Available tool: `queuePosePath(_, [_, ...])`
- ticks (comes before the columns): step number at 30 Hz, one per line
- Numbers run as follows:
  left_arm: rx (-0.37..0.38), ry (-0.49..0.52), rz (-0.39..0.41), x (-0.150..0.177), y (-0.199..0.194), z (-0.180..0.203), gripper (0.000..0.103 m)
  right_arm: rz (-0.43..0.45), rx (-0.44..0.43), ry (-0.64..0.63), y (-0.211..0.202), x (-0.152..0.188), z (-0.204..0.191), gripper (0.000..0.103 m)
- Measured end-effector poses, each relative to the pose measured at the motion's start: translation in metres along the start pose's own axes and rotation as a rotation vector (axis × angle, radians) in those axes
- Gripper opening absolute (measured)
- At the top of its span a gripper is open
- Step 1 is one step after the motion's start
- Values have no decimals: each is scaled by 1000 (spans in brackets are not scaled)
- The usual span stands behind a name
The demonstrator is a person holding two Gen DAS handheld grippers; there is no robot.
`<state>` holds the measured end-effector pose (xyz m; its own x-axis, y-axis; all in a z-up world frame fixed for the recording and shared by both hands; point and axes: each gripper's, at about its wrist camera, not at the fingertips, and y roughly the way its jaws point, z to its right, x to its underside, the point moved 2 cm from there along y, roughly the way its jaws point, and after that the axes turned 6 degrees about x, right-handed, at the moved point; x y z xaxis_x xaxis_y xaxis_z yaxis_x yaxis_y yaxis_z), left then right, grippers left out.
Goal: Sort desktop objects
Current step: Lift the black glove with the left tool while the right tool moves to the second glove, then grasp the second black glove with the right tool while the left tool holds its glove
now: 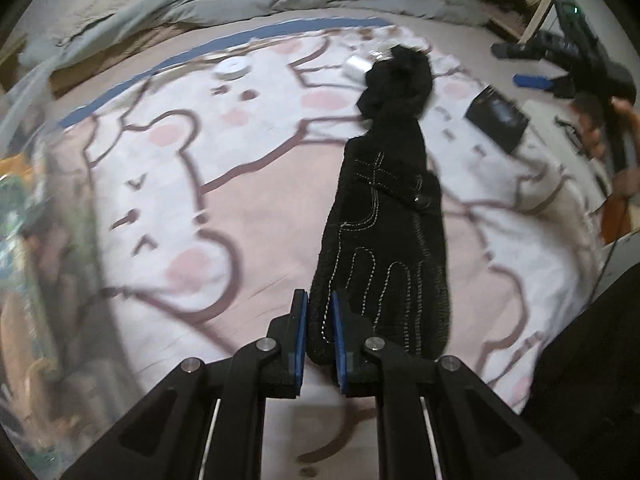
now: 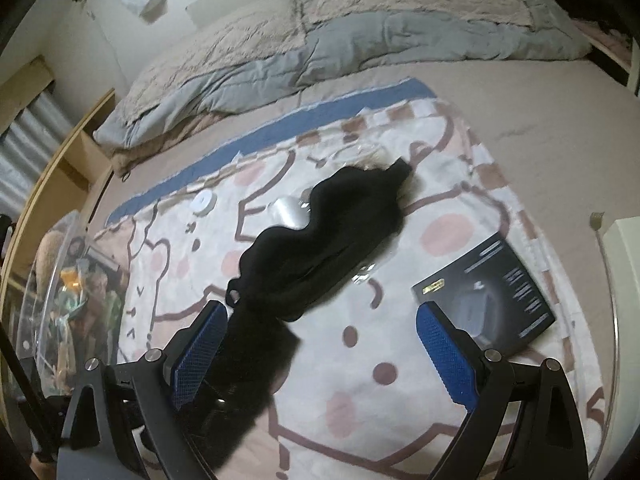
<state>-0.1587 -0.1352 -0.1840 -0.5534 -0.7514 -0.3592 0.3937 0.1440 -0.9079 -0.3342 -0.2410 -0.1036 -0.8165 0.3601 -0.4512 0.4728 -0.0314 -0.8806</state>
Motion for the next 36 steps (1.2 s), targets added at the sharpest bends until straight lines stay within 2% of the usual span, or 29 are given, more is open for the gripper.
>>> queuePosePath(3, [-64, 47, 5, 0, 1, -1, 17, -11, -16, 22, 5, 0, -6, 96])
queuePosePath(4, [-99, 83, 17, -2, 1, 3, 23, -10, -22, 31, 6, 0, -7, 96])
queuePosePath(5, [-116, 106, 30, -4, 0, 5, 40, -9, -24, 42, 7, -1, -9, 96])
queuePosePath(6, [-122, 122, 46, -8, 0, 8, 52, -9, -24, 52, 9, -2, -9, 96])
queuePosePath(7, [-116, 136, 70, -11, -1, 11, 73, -11, -21, 66, 10, -2, -10, 96])
queuePosePath(8, [-109, 149, 88, -15, 0, 14, 81, -15, -21, 92, 14, -3, -9, 96])
queuePosePath(12, [-41, 227, 103, -31, 12, 38, 82, -56, -42, 203, 32, -7, -4, 96])
queuePosePath(17, [7, 274, 37, -43, 42, 62, 82, -117, -46, 328, 61, -9, 4, 96])
queuePosePath(22, [8, 302, -30, -46, 72, 72, 82, -145, -42, 447, 84, -11, 15, 96])
queuePosePath(27, [-38, 346, -56, -47, 88, 73, 83, -150, -121, 671, 107, -12, 25, 96])
queuePosePath(29, [-37, 357, -60, -47, 92, 73, 89, -155, -139, 729, 116, -11, 25, 96])
queuePosePath(36, [-9, 365, -63, -45, 99, 65, 99, -165, -66, 803, 139, -11, 22, 96])
